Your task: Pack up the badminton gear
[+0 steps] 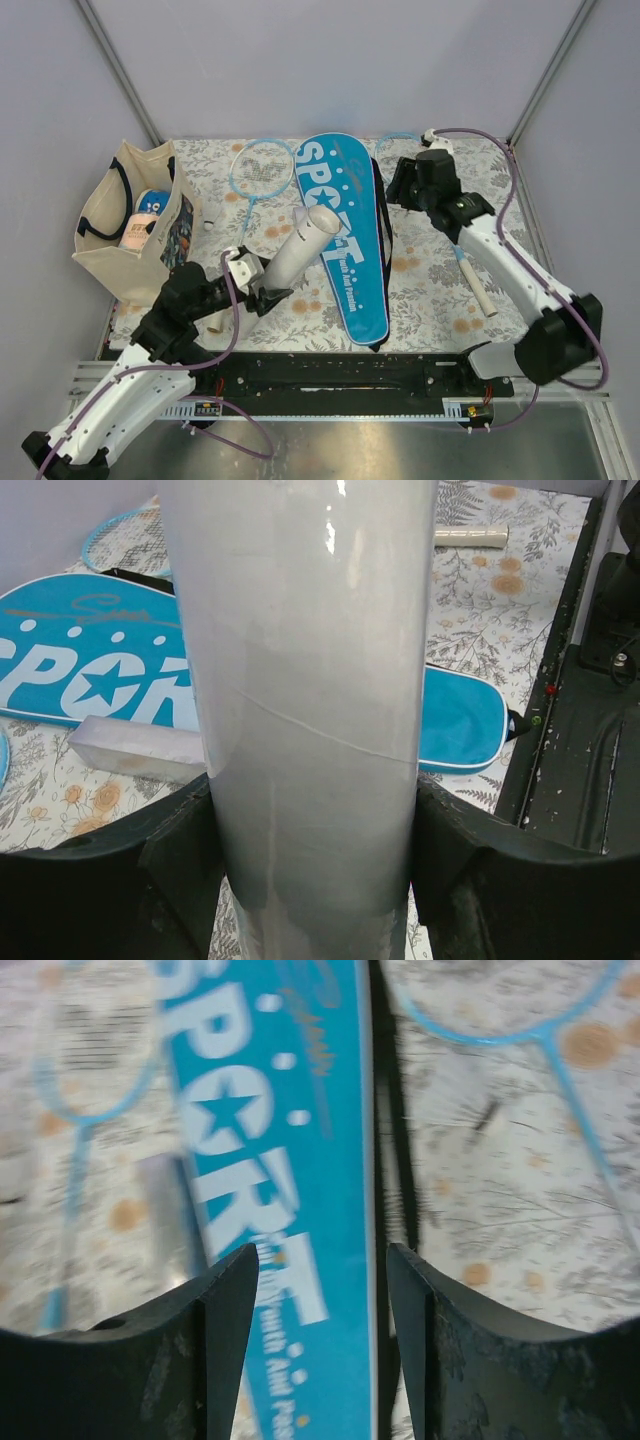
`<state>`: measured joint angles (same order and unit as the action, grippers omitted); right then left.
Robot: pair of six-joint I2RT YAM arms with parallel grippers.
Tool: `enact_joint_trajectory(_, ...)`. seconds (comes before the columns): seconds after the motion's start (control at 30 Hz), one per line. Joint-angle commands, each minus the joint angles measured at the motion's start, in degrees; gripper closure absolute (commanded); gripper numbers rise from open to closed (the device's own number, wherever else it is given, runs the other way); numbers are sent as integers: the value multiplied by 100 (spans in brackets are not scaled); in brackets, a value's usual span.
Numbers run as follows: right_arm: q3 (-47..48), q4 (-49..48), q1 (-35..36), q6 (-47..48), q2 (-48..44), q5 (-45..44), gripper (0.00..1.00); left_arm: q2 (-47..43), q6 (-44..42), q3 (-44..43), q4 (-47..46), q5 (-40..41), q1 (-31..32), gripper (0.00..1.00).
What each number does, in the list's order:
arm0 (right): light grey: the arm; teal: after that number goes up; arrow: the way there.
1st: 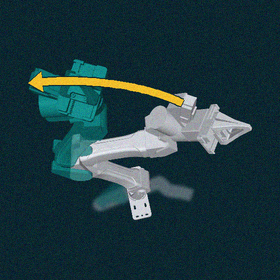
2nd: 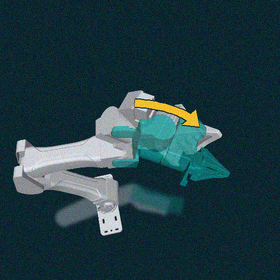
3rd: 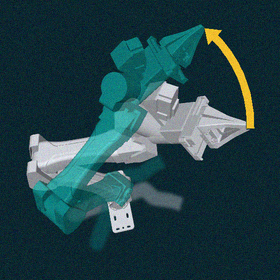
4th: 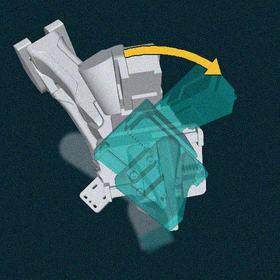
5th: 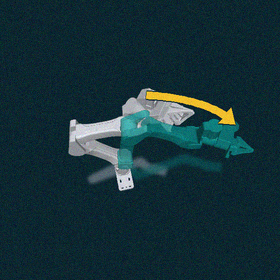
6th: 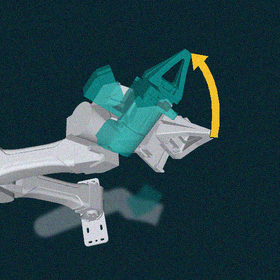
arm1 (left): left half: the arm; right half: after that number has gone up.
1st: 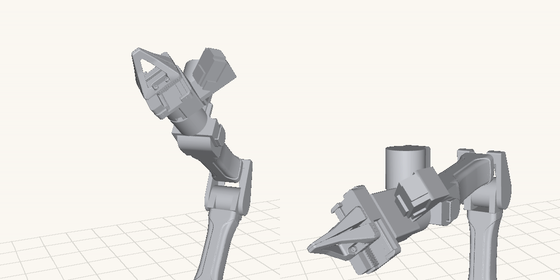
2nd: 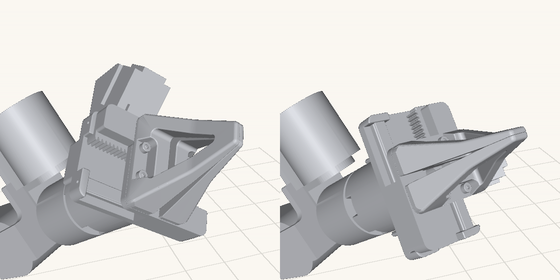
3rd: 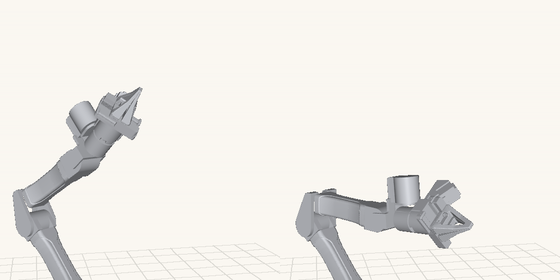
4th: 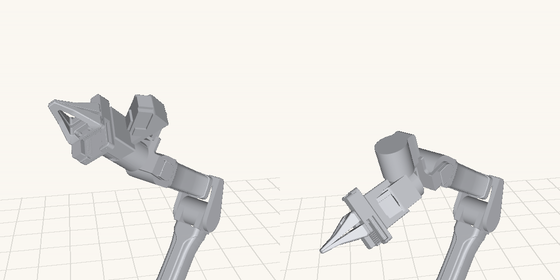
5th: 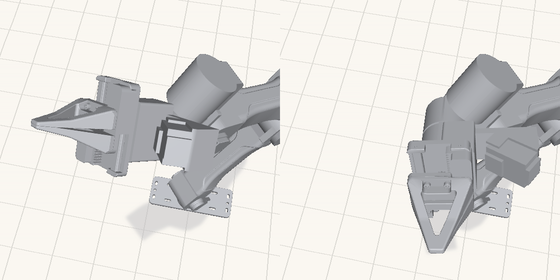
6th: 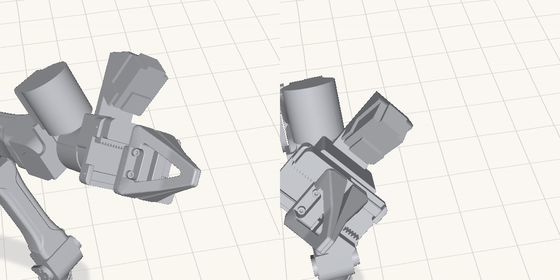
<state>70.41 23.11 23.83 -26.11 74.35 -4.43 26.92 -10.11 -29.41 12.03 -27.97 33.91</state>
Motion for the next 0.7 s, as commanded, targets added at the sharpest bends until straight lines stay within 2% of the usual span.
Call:
enact_joint_trajectory(0.0,358,324,-28,169,1062,-2322,37,-213,149,32,-623,-192,-7,59)
enact_joint_trajectory(0.1,946,737,-37,-384,1914,-3045,34,-327,237,49,-693,-165,-7,59)
enact_joint_trajectory(0.33,2177,1212,-19,-1185,3524,-3547,32,-380,316,67,-790,-262,-7,59)
enact_joint_trajectory(0.67,3680,1827,-72,-1344,5054,-3583,32,-468,299,67,-843,-323,-7,59)
